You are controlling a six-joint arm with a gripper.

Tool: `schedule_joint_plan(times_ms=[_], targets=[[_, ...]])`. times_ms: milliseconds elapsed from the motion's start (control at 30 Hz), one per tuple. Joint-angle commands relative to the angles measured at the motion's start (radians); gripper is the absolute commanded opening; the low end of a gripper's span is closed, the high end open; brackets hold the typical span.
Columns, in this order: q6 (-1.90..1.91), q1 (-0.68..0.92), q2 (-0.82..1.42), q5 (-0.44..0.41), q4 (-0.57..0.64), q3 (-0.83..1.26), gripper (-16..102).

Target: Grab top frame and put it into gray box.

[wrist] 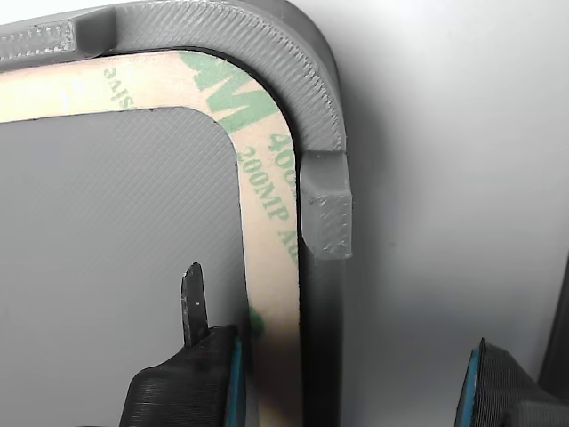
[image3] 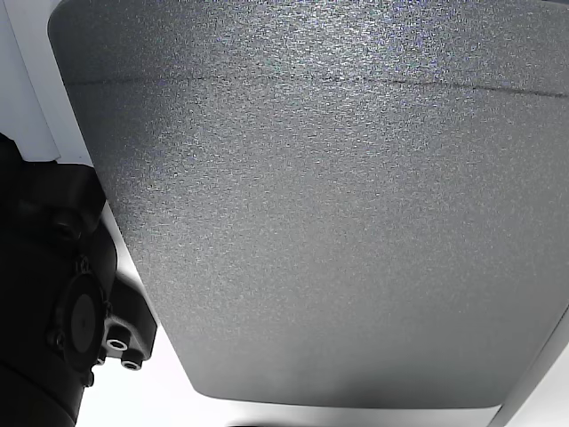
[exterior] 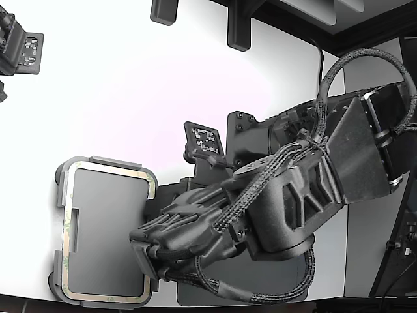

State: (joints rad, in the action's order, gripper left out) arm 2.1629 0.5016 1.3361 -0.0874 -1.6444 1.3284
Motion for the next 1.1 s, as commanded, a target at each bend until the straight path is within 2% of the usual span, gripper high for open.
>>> schedule_joint_plan(times_ms=[0, 333, 500, 667, 767, 867, 967, 1067], targets=[[-0.005, -0.009, 0.018, -0.003, -0.009, -0.04, 100], [-0.052, -0.009, 0.037, -0.087, -0.003, -0.133, 100], [-0.196, -0.011, 0.097, -0.132, 0.095, -0.094, 100], [-0.537, -0.011, 0.176, -0.233, 0.195, -0.052, 100], [-0.819, -0.012, 0.285, -0.342, 0.321, 0.063, 100], [-1.138, -0.037, 0.431, -0.383, 0.456, 0.215, 100], [-1.407, -0.083, 0.601, -0.371, 0.572, 0.382, 100], [-1.623, -0.163, 0.773, -0.304, 0.638, 0.535, 100]])
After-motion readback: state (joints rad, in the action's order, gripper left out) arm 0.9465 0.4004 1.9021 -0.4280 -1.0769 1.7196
